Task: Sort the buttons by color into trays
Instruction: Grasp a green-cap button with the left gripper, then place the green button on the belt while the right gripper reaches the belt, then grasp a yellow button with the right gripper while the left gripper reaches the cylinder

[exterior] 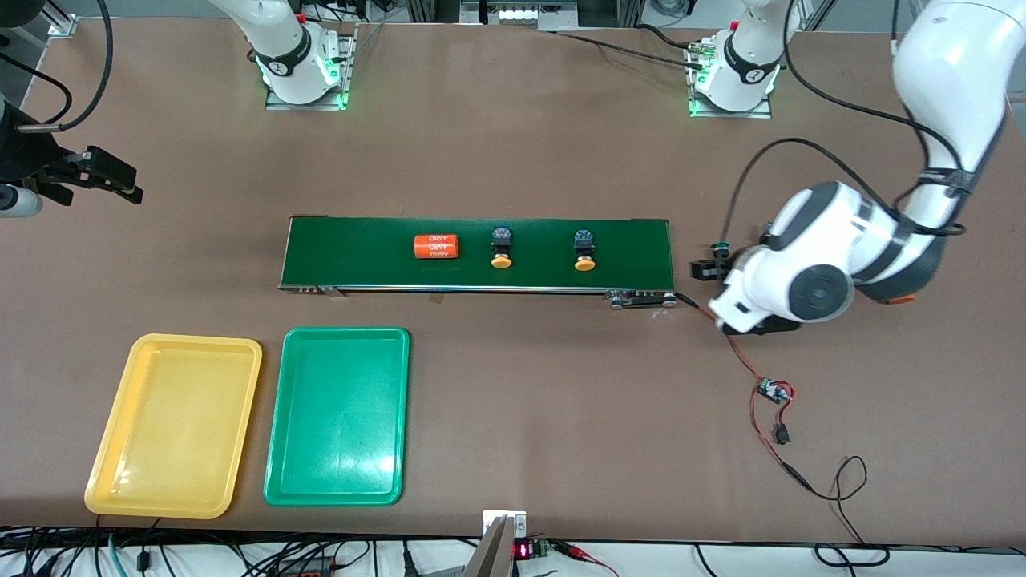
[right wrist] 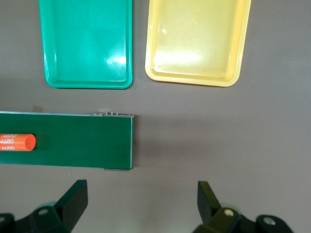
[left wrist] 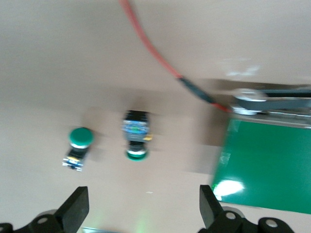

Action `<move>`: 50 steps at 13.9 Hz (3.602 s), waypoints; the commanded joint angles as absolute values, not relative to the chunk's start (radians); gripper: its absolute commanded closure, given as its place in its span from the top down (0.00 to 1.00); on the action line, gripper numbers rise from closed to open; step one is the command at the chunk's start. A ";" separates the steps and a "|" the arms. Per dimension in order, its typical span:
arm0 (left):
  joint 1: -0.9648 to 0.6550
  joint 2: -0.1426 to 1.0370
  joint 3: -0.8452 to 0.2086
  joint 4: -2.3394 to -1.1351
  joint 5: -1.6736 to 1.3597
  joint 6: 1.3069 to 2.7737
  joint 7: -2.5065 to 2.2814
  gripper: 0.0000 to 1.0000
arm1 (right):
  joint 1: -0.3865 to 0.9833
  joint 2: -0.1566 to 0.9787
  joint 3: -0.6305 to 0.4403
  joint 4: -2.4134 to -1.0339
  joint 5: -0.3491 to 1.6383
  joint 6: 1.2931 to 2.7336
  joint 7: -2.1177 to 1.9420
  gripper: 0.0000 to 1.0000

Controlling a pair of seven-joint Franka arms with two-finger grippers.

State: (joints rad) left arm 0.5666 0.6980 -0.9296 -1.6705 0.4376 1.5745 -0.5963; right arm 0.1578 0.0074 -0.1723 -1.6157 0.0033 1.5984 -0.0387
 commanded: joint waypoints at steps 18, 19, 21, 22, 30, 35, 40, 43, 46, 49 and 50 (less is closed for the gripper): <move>0.710 0.698 -1.011 -1.967 0.627 1.898 -0.604 0.22 | 0.136 0.054 -0.170 -1.583 0.026 1.607 -0.044 1.00; 0.703 0.699 -1.061 -1.923 0.617 1.855 -0.624 0.22 | 0.164 0.064 -0.167 -1.583 0.017 1.641 -0.044 1.00; 0.654 0.703 -1.086 -1.870 0.569 1.836 -0.646 0.22 | 0.195 0.103 -0.166 -1.585 0.018 1.690 -0.043 1.00; 0.612 0.706 -1.085 -1.852 0.540 1.839 -0.647 0.23 | 0.212 0.133 -0.164 -1.585 0.031 1.700 -0.040 1.00; 0.310 0.761 -0.940 -1.773 0.486 1.974 -0.790 0.38 | 0.434 0.182 -0.096 -1.755 0.032 1.833 0.371 1.00; 0.330 0.733 -0.959 -1.766 0.483 1.954 -0.816 1.00 | 0.425 0.201 0.102 -1.859 0.032 2.058 0.570 1.00; 0.462 0.713 -1.072 -1.599 0.486 1.657 -0.761 1.00 | 0.454 0.261 0.144 -1.976 0.031 2.247 0.621 1.00; 0.527 0.718 -1.019 -1.536 0.512 1.519 -0.574 1.00 | 0.477 0.302 0.144 -1.977 0.029 2.266 0.629 1.00; 0.655 0.718 -0.967 -1.552 0.543 1.519 -0.384 1.00 | 0.503 0.356 0.144 -1.977 0.020 2.312 0.627 1.00; 0.782 0.718 -0.945 -1.601 0.587 1.516 -0.359 1.00 | 0.515 0.399 0.143 -1.980 0.014 2.330 0.624 1.00; 0.820 0.715 -0.945 -1.620 0.621 1.514 -0.353 1.00 | 0.511 0.406 0.141 -1.993 0.012 2.342 0.621 1.00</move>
State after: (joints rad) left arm 0.7630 0.7331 -0.9304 -1.5731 0.5714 1.5242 -0.3693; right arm 0.5120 0.3921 0.1433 -1.9767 0.0229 2.3127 0.6105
